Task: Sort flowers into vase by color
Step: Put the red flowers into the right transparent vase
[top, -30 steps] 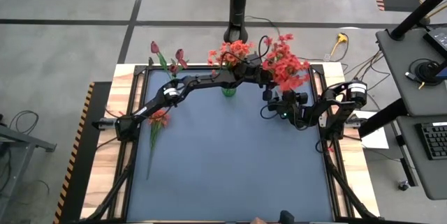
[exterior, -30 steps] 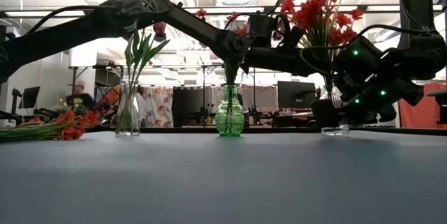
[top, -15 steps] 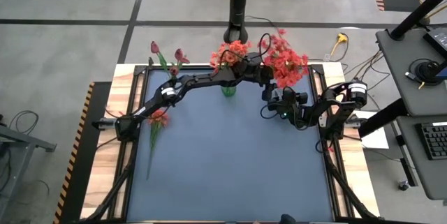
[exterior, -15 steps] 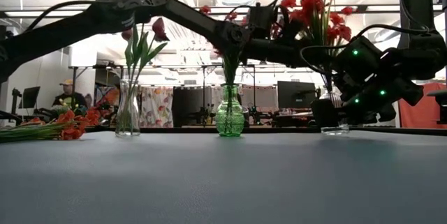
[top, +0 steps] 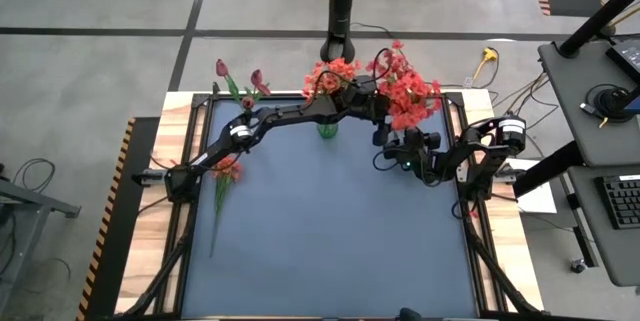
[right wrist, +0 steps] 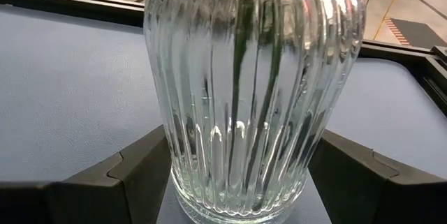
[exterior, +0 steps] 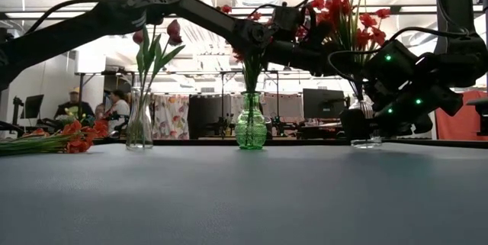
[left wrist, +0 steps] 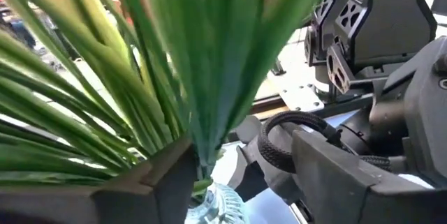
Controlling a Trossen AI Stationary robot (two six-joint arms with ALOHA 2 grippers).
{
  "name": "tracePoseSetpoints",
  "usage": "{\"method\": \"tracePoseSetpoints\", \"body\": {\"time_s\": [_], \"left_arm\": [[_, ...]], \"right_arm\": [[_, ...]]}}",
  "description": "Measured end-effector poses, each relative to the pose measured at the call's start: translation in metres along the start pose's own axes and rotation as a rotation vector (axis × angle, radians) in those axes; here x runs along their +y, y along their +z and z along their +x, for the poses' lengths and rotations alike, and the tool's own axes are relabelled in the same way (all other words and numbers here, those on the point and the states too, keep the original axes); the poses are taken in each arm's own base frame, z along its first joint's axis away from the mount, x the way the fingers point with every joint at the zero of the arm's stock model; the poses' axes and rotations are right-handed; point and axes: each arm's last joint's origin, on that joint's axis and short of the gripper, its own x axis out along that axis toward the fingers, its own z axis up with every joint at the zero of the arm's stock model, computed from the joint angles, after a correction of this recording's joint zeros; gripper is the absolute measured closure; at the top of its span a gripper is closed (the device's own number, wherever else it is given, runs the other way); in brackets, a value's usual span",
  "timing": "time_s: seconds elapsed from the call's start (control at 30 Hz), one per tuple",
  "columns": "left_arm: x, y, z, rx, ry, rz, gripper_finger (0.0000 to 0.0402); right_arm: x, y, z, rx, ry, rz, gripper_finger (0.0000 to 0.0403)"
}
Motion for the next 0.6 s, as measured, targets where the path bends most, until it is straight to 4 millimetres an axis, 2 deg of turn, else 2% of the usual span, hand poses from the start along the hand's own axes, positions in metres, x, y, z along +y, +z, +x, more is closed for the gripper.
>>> {"method": "tracePoseSetpoints", "body": {"time_s": [0.3, 0.6], "left_arm": [[-0.001, 0.0, -0.002, 0.069, 0.019, -0.019, 0.0121], [-0.003, 0.01, -0.011, 0.126, -0.002, -0.01, 0.0106]], "right_arm": [[0.0, 0.0, 0.0, 0.0, 0.0, -0.002, 0.0115], [-0.001, 0.0, 0.0, 0.001, -0.001, -0.003, 0.0115]]}}
